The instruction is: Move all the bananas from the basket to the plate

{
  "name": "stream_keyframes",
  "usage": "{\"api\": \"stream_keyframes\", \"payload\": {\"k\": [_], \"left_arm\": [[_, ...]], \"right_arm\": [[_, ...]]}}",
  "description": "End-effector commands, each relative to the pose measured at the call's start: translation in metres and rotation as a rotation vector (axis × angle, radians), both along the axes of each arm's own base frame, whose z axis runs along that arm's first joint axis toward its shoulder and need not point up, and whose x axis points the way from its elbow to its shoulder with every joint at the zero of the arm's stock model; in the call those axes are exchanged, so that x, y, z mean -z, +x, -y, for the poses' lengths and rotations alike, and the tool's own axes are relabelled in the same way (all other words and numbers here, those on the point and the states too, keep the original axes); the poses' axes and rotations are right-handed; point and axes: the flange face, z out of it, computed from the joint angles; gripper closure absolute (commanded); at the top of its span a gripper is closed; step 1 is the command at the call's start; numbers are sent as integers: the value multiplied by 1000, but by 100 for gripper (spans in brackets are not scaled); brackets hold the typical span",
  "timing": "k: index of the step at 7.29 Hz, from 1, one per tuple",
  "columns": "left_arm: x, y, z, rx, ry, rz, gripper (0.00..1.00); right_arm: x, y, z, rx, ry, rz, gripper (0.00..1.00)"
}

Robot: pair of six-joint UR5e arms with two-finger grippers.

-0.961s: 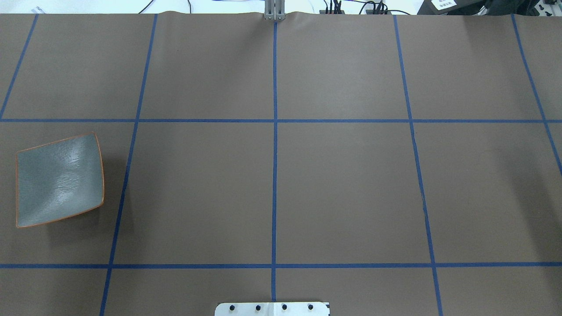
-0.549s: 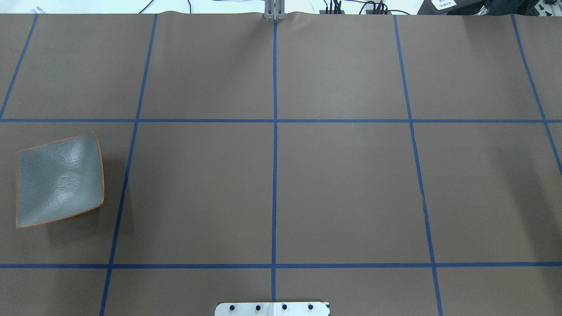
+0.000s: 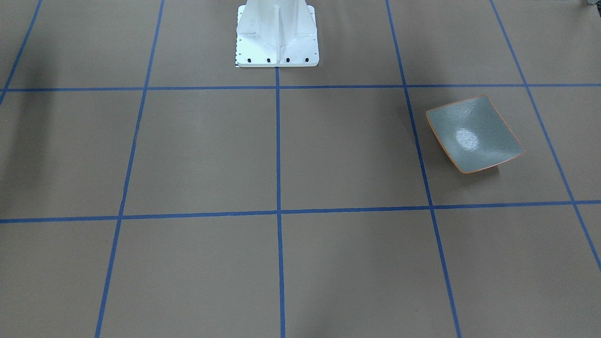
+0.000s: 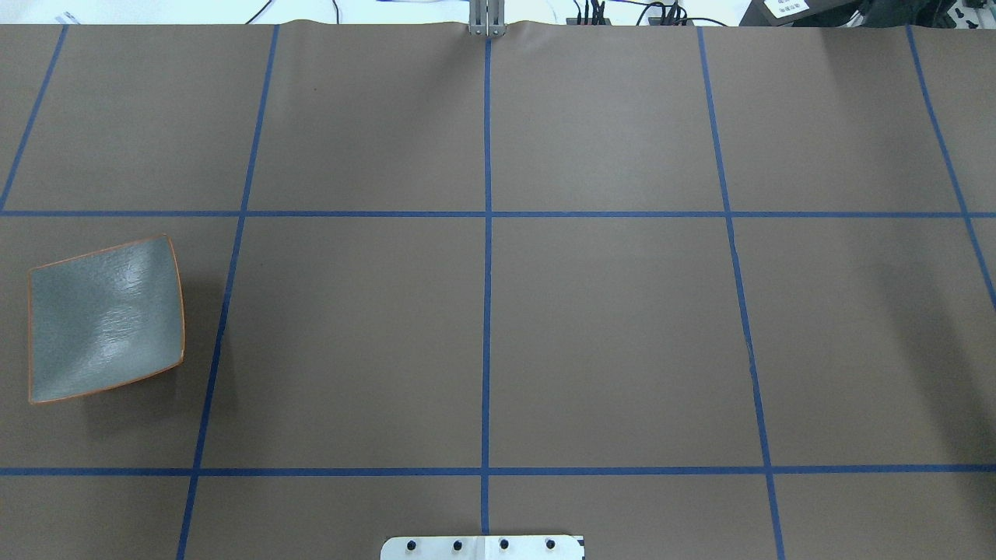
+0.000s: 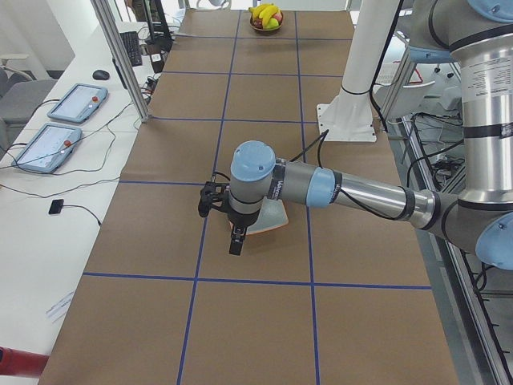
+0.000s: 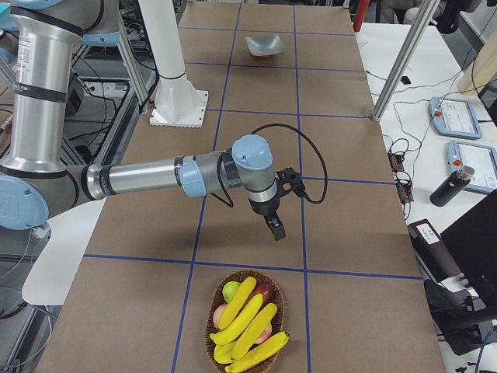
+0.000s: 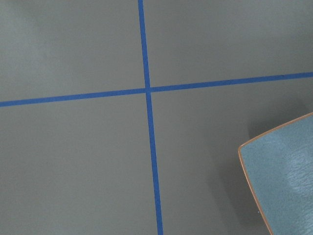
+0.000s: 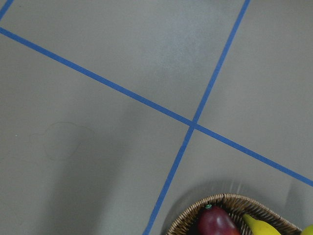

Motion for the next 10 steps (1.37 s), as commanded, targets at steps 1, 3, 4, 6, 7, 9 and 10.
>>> {"api": "stream_keyframes", "payload": {"k": [1,3,4,6,7,9,10], "left_arm": [[3,0,5,-2,15,-4,0],[3,0,5,-2,15,-4,0],[4,0,5,-1,18,-5,0],[5,0,6,-1,19,-5,0],[6,0,5,-1,21,-6,0],[7,0,4,-1,24,-6,0],[7,0,3,-1,32,-6,0]], "right_arm": [[-39,-1,-4,114,54,-15,0],[-100,-1,-10,285,101,-48,0],[-117,-1,-13,341,116,-55,0],[-159,-1,-22,447,129,-52,0],[-175,-2,-27,457,105,-38,0],[-197,-6,-29,488,83,-30,0],[-203,-11,-31,504,70,-26,1]]}}
